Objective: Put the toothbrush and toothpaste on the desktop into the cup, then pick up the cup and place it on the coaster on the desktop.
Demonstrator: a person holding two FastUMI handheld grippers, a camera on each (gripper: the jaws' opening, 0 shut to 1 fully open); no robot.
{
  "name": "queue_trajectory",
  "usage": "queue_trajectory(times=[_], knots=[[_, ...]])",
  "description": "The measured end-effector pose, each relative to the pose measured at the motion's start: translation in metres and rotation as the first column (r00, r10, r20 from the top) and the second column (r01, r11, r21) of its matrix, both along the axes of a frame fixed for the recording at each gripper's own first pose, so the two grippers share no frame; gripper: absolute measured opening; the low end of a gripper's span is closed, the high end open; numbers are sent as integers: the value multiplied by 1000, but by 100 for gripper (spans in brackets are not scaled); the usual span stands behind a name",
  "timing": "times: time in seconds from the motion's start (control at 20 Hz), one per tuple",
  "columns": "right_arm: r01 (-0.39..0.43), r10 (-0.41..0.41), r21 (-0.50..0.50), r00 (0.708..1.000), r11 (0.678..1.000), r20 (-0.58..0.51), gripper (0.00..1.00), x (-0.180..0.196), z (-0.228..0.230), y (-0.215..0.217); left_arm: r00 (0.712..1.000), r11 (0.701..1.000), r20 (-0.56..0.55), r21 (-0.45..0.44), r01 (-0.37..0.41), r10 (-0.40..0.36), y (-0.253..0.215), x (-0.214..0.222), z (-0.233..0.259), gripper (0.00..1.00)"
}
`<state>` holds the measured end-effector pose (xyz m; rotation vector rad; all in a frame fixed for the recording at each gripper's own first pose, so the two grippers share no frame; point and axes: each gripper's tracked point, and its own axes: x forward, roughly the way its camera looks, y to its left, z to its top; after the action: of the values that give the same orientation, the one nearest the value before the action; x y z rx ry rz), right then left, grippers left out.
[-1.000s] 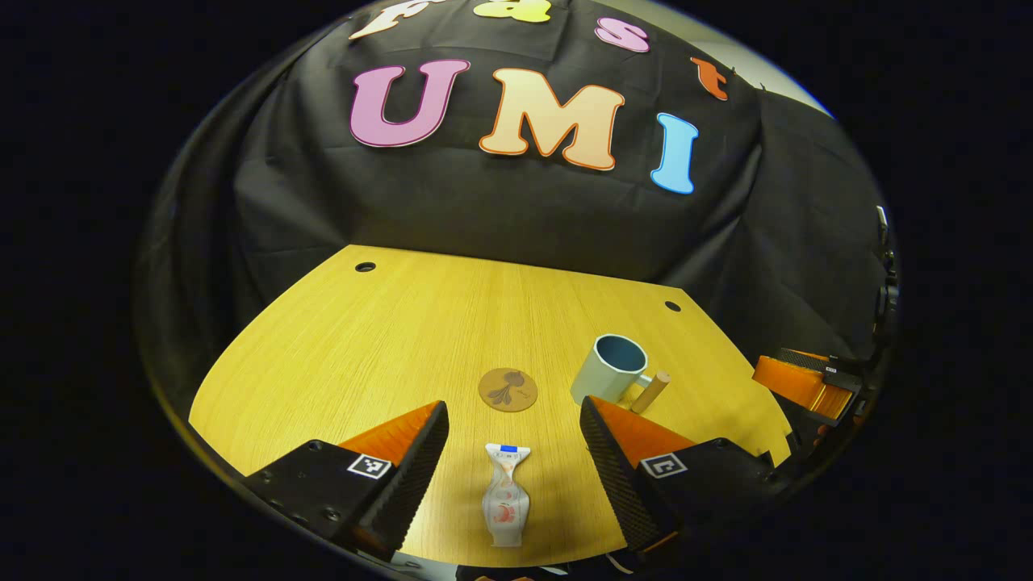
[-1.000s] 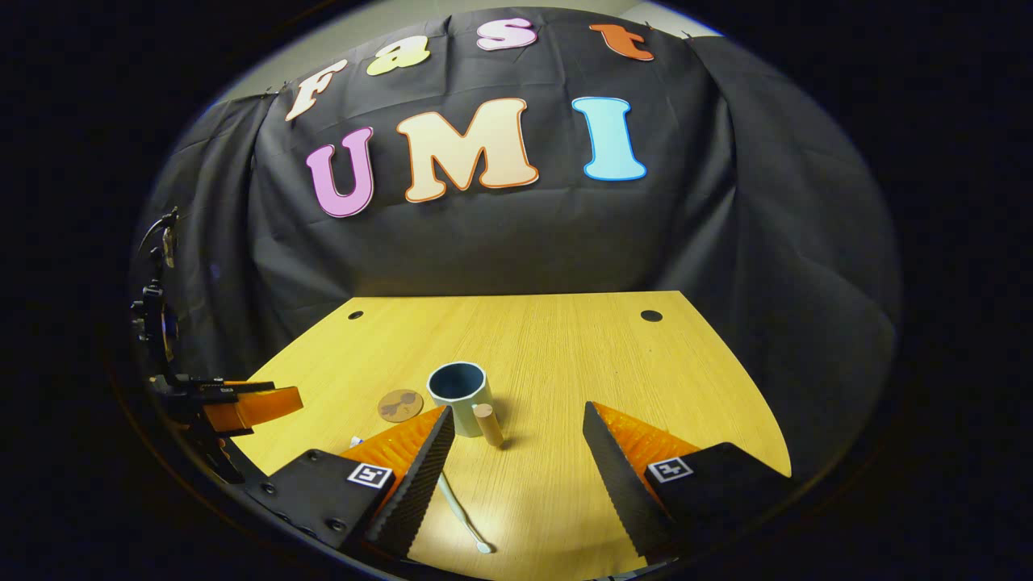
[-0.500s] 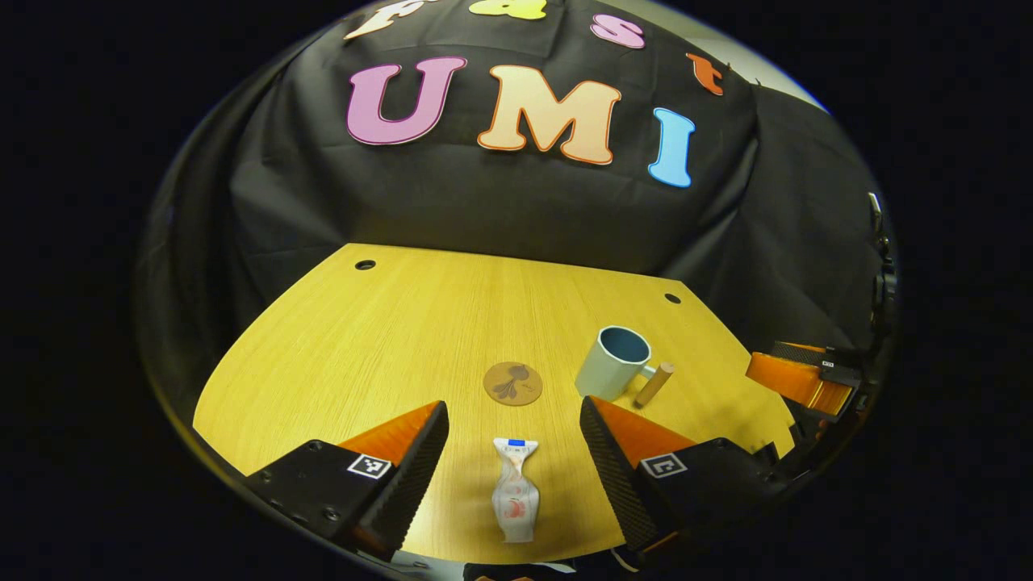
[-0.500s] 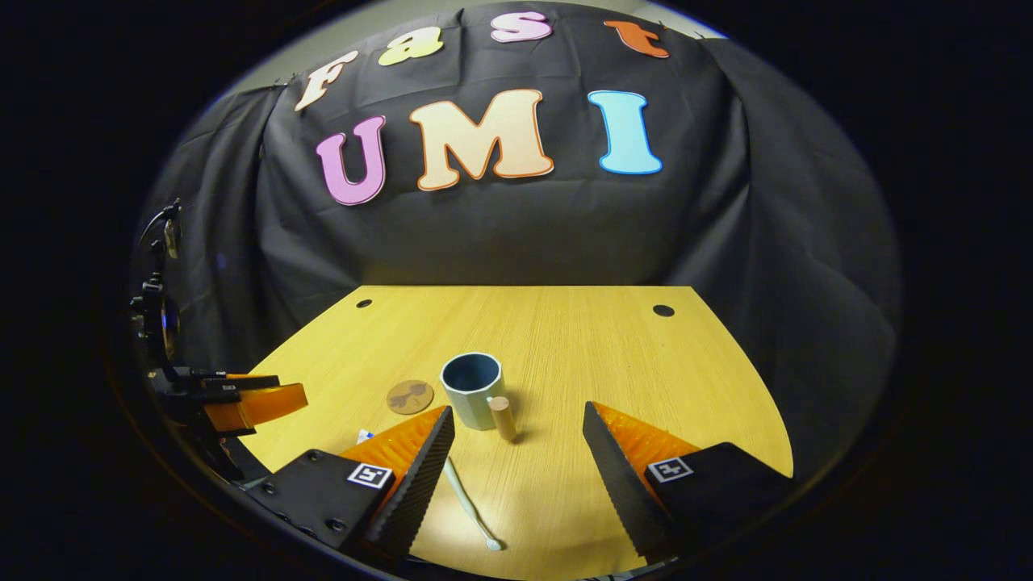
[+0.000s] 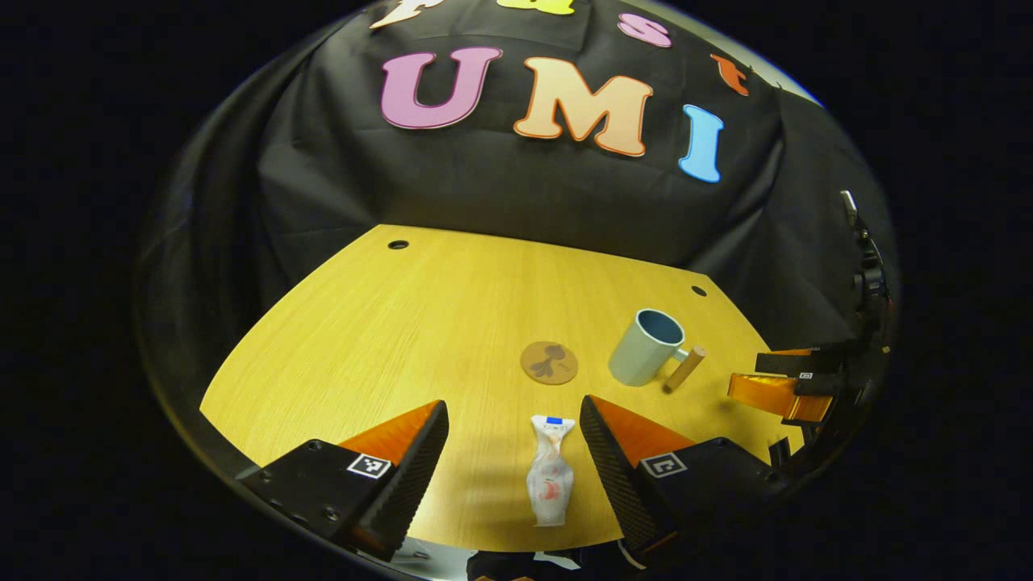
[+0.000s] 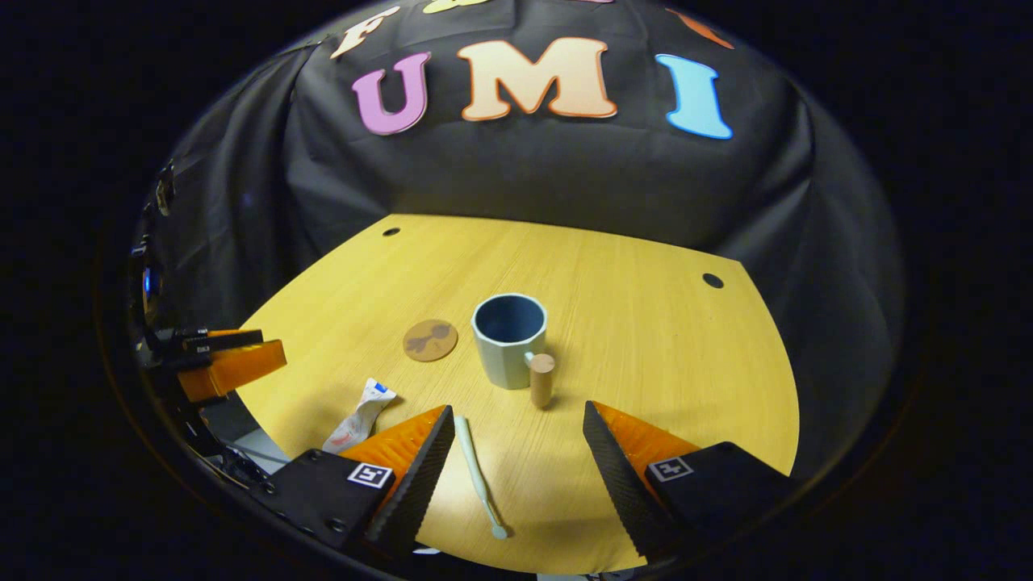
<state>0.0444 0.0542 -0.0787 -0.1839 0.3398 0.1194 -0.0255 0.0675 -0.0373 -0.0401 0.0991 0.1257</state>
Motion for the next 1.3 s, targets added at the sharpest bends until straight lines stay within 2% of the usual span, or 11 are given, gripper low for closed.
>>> queue_trajectory(times=[0.2, 0.45, 0.55, 0.65, 0.75, 0.95, 1.0, 1.05, 1.15, 1.25, 1.3], knots=[[-73, 67, -41, 989, 997, -132, 96, 17, -29, 22, 997, 996, -16, -37, -76, 76, 25, -10, -11, 95], [-132, 100, -93, 950, 987, -296, 99, 32, -65, 33, 986, 981, -29, -104, -164, 162, 45, -21, -22, 95], [-160, 105, -133, 932, 978, -346, 94, 39, -78, 35, 981, 973, -40, -125, -194, 190, 48, -22, -27, 95], [-182, 106, -166, 916, 969, -386, 99, 47, -91, 37, 975, 965, -52, -141, -221, 216, 52, -22, -32, 95], [-201, 108, -175, 895, 964, -433, 95, 51, -100, 40, 969, 958, -62, -146, -246, 239, 59, -28, -38, 95], [-211, 98, -182, 868, 960, -487, 73, 60, -114, 45, 962, 952, -75, -138, -272, 264, 65, -34, -41, 95], [-213, 98, -179, 860, 961, -501, 74, 62, -116, 45, 960, 952, -78, -132, -277, 269, 64, -30, -41, 95], [-208, 93, -171, 852, 963, -515, 69, 61, -118, 47, 959, 951, -81, -128, -281, 272, 65, -30, -41, 95], [-207, 94, -156, 842, 966, -531, 47, 63, -121, 52, 959, 952, -86, -124, -281, 272, 64, -28, -41, 95], [-215, 88, -172, 832, 961, -548, 36, 63, -122, 51, 960, 953, -93, -127, -276, 265, 62, -23, -41, 95], [-222, 91, -172, 825, 960, -557, 51, 63, -124, 53, 961, 954, -96, -127, -272, 261, 61, -21, -42, 95]])
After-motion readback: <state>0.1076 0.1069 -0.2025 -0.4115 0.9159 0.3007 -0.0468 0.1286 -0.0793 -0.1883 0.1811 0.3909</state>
